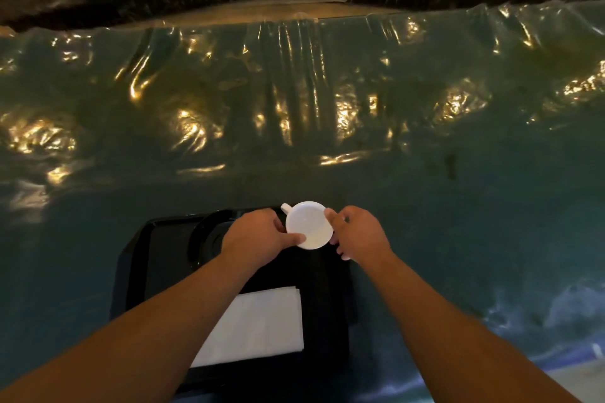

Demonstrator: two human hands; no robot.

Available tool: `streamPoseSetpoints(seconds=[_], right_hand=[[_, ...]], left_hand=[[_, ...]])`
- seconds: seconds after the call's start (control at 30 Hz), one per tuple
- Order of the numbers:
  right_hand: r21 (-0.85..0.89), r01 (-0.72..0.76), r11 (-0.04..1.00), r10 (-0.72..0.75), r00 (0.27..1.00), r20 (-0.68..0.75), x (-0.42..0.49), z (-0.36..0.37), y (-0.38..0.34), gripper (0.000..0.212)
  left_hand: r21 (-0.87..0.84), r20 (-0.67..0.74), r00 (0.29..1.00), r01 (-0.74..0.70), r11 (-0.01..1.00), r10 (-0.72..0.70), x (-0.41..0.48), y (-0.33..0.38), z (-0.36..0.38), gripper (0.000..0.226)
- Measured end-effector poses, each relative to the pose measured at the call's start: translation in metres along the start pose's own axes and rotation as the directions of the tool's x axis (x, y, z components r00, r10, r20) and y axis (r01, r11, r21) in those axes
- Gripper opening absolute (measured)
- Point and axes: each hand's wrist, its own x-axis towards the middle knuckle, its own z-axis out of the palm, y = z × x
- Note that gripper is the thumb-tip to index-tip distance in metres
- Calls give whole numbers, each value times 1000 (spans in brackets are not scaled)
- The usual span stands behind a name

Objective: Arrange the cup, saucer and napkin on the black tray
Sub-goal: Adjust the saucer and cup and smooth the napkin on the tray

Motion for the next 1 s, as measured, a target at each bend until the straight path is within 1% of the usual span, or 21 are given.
streamPoseSetpoints(seconds=[0.03, 0.1, 0.13, 0.17, 0.23, 0.3, 0.37, 0.4, 0.53, 0.67, 0.77, 0.9, 0.93, 1.0], right_hand=[[-26, 13, 1000, -13, 1000, -18, -3, 2, 2, 38], [-52, 18, 998, -19, 1000, -19, -9, 7, 6, 32], [-44, 6, 999, -7, 1000, -3, -12, 9, 9, 27], [-19, -11, 1000, 12, 1000, 16, -14, 12, 11, 22], [54, -49, 997, 46, 998, 52, -16, 15, 14, 17], [141, -78, 987, 67, 995, 78, -15, 14, 14, 14], [200, -86, 976, 69, 993, 92, -13, 13, 11, 11], [202, -78, 976, 61, 994, 89, -11, 12, 10, 9], [134, -36, 990, 28, 998, 55, -5, 8, 1, 12], [138, -42, 989, 32, 997, 75, -1, 1, -6, 22], [94, -37, 995, 33, 999, 38, 0, 2, -9, 29], [-131, 39, 991, -47, 997, -59, -4, 8, -13, 40], [-148, 47, 988, -58, 996, -69, -8, 9, -13, 45], [-107, 48, 993, -57, 995, -79, -15, 11, -8, 51]], left_hand=[[-2, -86, 996, -21, 1000, 21, -1, 0, -1, 47], [-58, -240, 966, -115, 992, 98, -1, 1, -3, 42], [-67, -257, 954, -174, 982, 152, 1, 3, -3, 38], [-49, -225, 952, -223, 974, 207, 4, 6, -4, 37], [27, -93, 958, -271, 962, 272, 10, 11, -7, 37], [61, -21, 966, -256, 965, 258, 13, 13, -10, 30], [54, -13, 977, -210, 976, 211, 12, 12, -10, 29], [58, -18, 982, -187, 981, 189, 10, 12, -9, 29], [76, -28, 994, -102, 992, 105, 2, 10, -6, 32], [82, -17, 998, -61, 995, 63, -2, 6, -1, 40], [95, -19, 998, -62, 994, 64, -4, 5, 5, 44], [104, 7, 995, -98, 990, 97, -3, 0, 4, 51], [102, 9, 994, -113, 988, 113, -2, -1, 2, 53], [48, -40, 991, -124, 991, 126, 2, -3, -2, 53]])
